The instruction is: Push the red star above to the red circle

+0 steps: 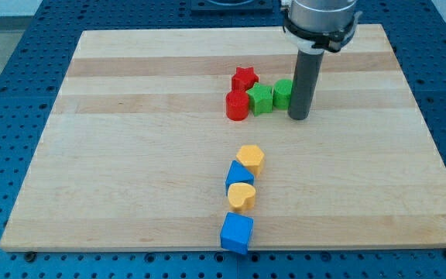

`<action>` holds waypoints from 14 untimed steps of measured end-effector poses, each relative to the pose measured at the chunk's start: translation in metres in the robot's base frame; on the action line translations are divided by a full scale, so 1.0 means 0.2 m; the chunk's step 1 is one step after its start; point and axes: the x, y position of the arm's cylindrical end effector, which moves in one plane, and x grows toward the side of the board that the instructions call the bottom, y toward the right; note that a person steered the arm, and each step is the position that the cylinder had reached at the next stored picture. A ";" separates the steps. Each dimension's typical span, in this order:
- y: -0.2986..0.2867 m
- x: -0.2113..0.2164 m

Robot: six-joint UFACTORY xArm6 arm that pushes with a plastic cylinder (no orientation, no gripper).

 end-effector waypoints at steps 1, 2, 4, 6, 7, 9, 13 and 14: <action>-0.06 0.03; -0.13 0.03; -0.28 0.03; -0.42 0.03; -0.45 0.03; -0.46 -0.05; -0.74 0.04; -0.85 -0.11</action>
